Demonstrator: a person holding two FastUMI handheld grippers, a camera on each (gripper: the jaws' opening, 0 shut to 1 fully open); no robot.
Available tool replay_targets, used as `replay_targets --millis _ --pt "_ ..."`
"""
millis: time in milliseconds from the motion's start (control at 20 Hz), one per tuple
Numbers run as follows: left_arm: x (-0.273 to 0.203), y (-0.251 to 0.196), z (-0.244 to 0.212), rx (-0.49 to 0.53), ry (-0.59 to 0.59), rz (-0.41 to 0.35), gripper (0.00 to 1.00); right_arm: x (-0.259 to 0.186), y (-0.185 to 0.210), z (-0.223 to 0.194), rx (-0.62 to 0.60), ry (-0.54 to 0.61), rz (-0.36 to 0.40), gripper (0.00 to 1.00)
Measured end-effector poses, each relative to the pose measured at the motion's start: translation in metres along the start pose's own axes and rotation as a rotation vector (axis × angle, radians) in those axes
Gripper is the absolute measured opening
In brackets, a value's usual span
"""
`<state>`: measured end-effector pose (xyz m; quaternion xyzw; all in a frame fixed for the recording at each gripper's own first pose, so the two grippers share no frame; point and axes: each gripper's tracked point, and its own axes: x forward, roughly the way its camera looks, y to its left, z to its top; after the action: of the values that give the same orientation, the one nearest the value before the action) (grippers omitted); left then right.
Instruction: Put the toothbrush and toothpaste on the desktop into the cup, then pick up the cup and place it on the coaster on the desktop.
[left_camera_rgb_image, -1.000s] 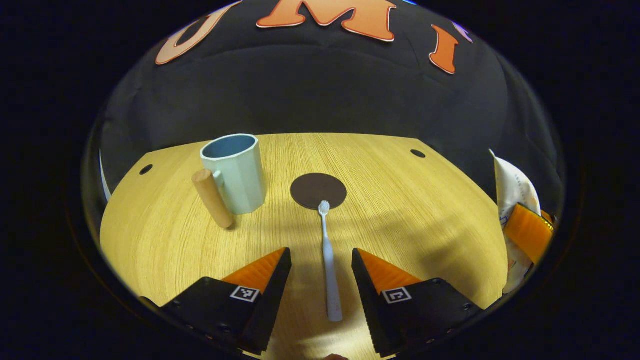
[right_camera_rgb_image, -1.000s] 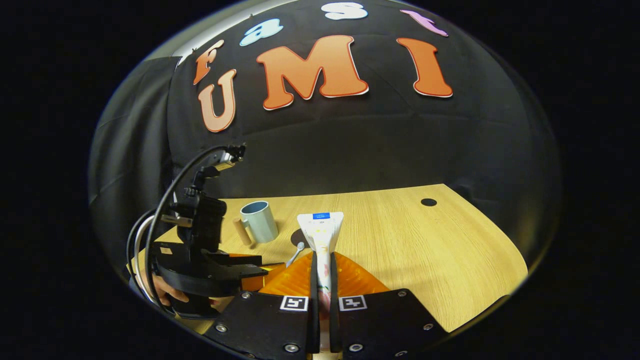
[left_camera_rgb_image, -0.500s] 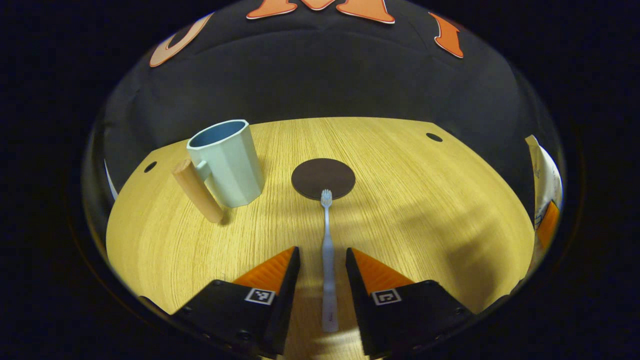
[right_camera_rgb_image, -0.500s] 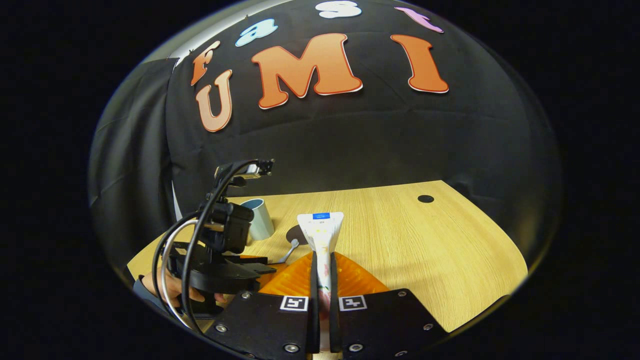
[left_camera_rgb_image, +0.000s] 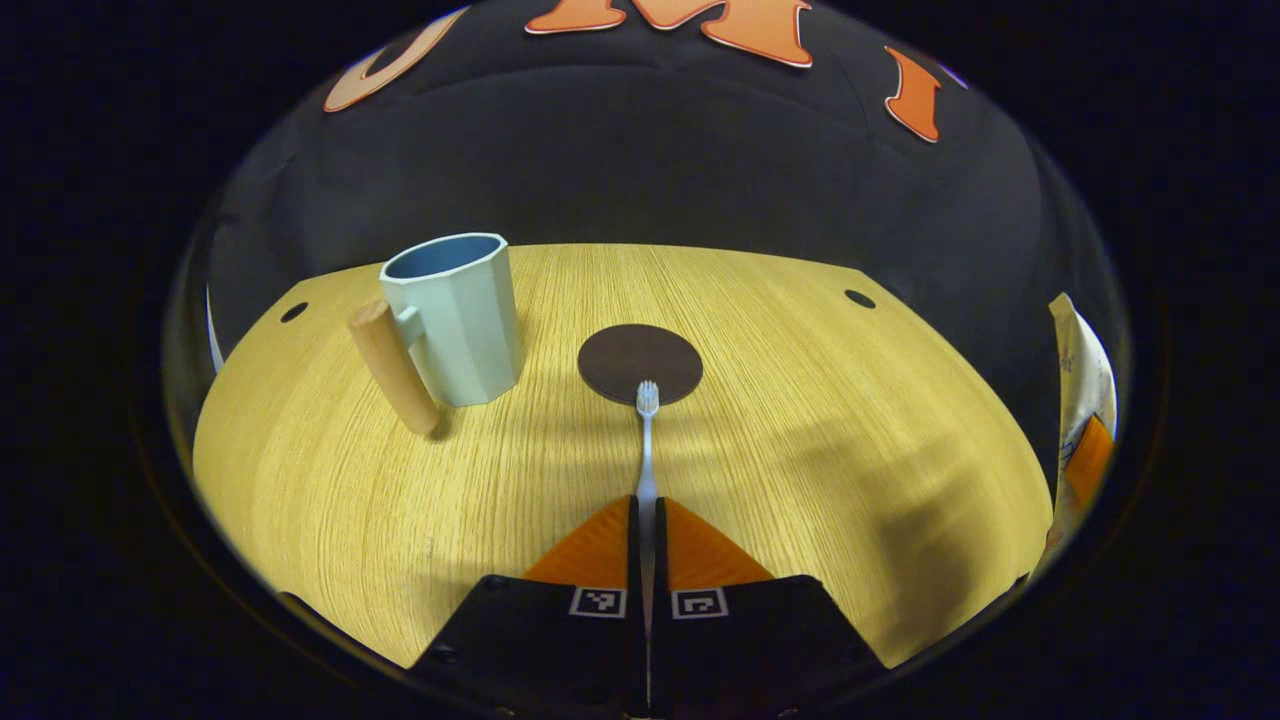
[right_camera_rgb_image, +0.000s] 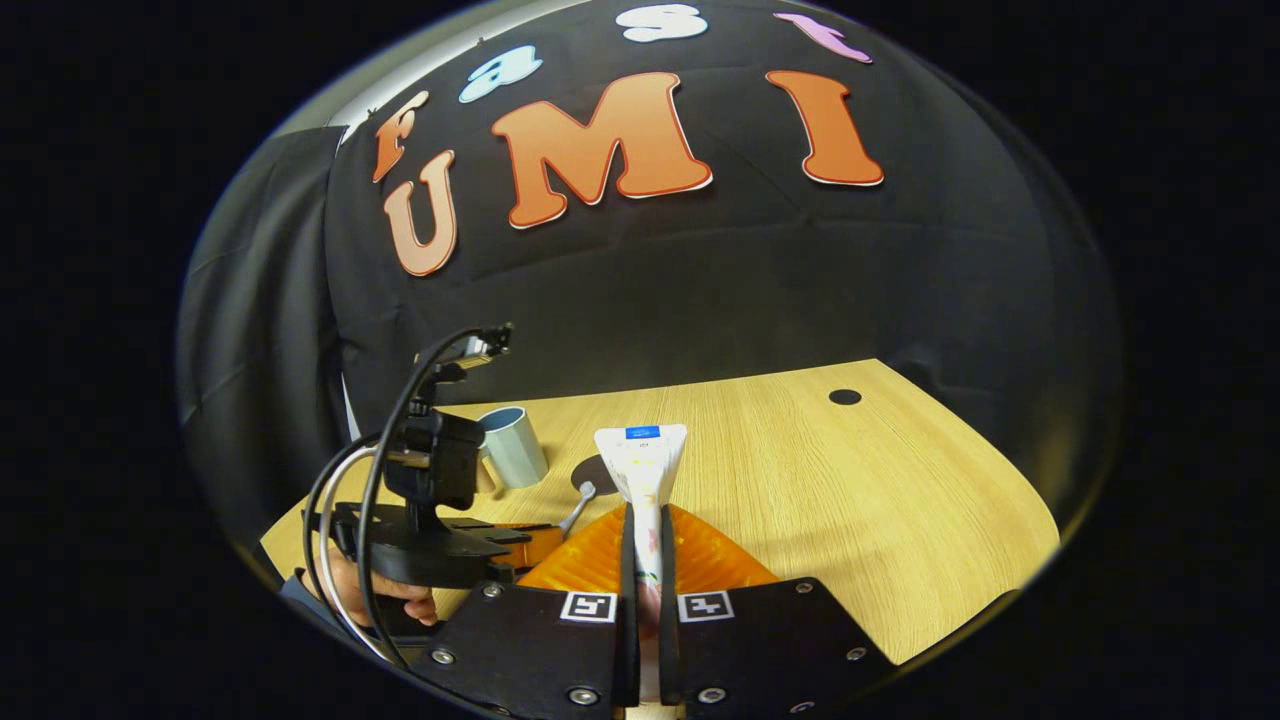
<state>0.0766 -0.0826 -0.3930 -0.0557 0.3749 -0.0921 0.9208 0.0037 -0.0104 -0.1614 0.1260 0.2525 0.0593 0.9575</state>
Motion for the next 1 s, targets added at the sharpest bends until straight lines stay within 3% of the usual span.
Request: replay_targets --millis 500,1000 --pt "-0.049 0.019 0.066 0.034 -0.287 0.038 0.02 0.002 0.026 0.018 -0.014 -0.048 0.037 0.08" --pt "-0.088 0.077 0.144 0.004 -0.509 0.083 0.02 0.015 0.055 0.055 -0.070 -0.132 0.080 0.08"
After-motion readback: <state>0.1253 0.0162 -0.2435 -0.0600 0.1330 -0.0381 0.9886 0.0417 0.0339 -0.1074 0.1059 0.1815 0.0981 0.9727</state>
